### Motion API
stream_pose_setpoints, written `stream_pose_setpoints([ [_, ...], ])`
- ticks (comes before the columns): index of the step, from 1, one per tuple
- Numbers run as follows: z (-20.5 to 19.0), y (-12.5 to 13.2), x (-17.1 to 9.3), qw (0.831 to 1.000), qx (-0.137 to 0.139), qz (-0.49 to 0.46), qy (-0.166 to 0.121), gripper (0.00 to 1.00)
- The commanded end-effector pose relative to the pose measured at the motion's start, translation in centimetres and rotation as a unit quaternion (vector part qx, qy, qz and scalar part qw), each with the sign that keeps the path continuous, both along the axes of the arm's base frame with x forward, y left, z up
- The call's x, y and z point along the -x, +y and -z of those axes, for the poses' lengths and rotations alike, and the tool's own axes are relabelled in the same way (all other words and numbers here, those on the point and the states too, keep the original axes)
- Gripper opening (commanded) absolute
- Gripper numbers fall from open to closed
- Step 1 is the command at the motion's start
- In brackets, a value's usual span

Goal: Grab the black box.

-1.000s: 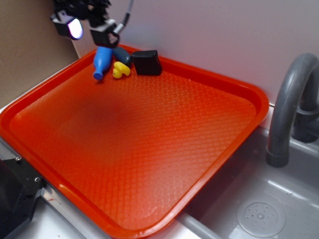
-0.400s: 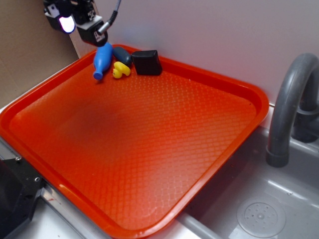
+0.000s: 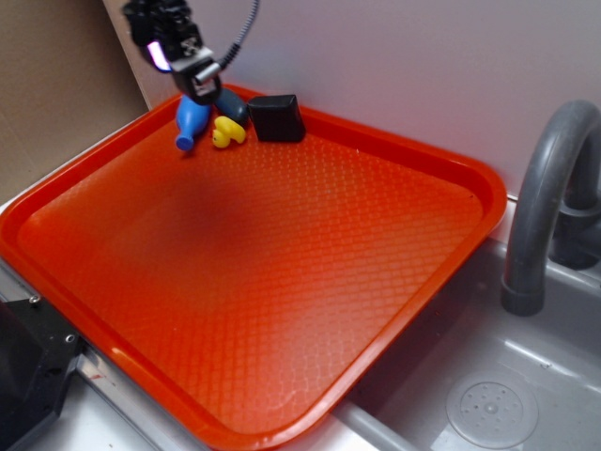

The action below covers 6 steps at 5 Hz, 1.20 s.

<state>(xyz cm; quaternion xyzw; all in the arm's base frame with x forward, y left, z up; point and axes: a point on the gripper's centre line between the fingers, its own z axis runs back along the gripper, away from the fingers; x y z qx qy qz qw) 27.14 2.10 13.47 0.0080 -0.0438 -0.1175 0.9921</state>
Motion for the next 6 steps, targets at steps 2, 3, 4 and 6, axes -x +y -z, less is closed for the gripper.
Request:
stream_pose_setpoints([
  [2,2.8,2.5,-8.8,0.979,-0.008,0.191,-0.071,1.0],
  [3,3.3,1.8,-7.6,0.962,0.0,0.257,-0.096,1.0],
  [4,4.5,1.1,-7.1,0.948,0.0,0.3,-0.103,1.0],
  [6,5.6,-1.5,-8.5,0.928,-0.043,0.353,-0.114,1.0],
])
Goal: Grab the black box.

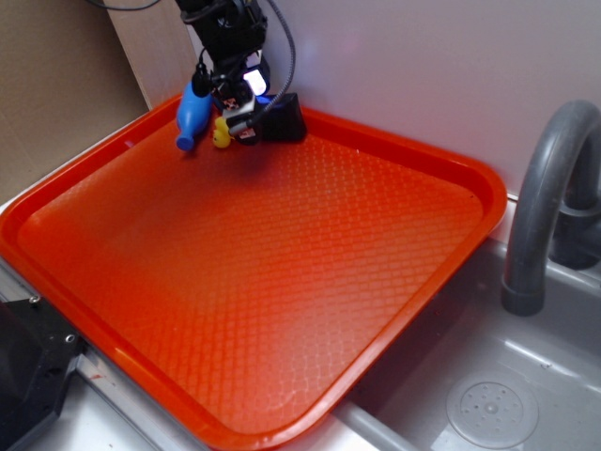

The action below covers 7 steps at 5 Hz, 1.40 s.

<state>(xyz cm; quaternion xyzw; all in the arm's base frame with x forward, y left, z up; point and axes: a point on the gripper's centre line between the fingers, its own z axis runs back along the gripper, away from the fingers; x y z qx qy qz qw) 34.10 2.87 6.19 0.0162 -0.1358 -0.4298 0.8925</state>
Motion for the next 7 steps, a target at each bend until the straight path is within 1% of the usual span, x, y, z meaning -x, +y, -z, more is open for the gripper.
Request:
stream_pose_setpoints([
  [1,-1.6,-2.5,-1.9,0.999,-0.035,0.026,-0.025,1.0],
  [2,-2.8,-2.3,-1.9,0.999,-0.036,0.013,-0.02,1.0],
  [3,-4.5,-2.4,-2.2,0.998,-0.042,0.014,-0.035,1.0],
  [4,-5.6,-2.3,-2.3,0.998,-0.035,0.011,-0.045,1.0],
  [5,-5.9,-2.3,-2.5,0.997,-0.051,0.009,-0.061,1.0],
  [6,-6.4,-2.5,-2.4,0.993,-0.053,0.011,-0.101,1.0],
  [7,-5.5,-3.1,-2.7,0.989,-0.079,0.032,-0.118,1.0],
])
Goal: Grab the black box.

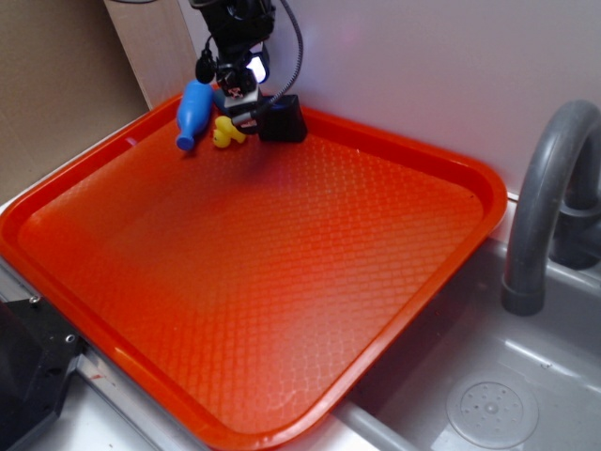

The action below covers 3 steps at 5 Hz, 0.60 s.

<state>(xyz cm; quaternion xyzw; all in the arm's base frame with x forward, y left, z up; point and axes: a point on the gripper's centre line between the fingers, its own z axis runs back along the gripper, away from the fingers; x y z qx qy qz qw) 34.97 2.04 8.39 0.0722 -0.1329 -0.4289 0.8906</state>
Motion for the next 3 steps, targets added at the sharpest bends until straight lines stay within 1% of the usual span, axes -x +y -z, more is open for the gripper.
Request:
stream_pose_setpoints([
  [1,-1.9,-2.4,-2.3,0.993,-0.052,0.051,-0.091,1.0],
  [2,-0.4,-2.5,-2.7,0.995,-0.047,0.06,-0.069,1.0],
  [3,1.1,-3.0,-2.6,0.996,-0.039,0.065,-0.042,1.0],
])
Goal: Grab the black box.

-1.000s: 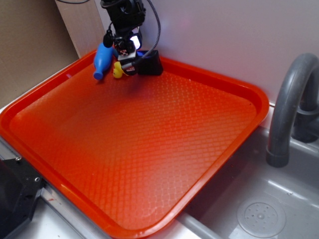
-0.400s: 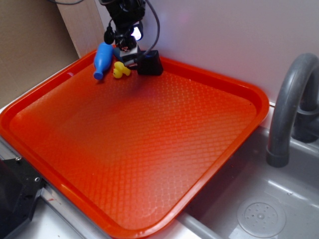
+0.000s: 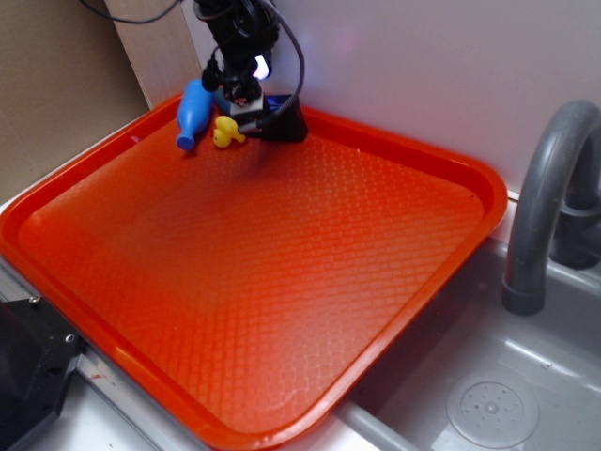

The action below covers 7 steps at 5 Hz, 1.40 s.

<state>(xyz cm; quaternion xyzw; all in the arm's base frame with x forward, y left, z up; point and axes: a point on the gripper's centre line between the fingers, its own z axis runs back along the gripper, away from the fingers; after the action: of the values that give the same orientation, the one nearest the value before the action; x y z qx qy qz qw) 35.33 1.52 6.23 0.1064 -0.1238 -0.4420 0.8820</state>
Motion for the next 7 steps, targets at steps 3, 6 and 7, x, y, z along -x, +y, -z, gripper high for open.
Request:
stream_pose_setpoints([
  [3,-0.8,-5.2,2.6,0.998,0.041,0.041,0.02,0.0],
  [6,-13.4,-7.2,13.5,0.974,0.069,-0.199,0.088,0.0],
  [7,-16.0,-6.1,15.8,0.944,0.136,-0.278,0.118,0.0],
])
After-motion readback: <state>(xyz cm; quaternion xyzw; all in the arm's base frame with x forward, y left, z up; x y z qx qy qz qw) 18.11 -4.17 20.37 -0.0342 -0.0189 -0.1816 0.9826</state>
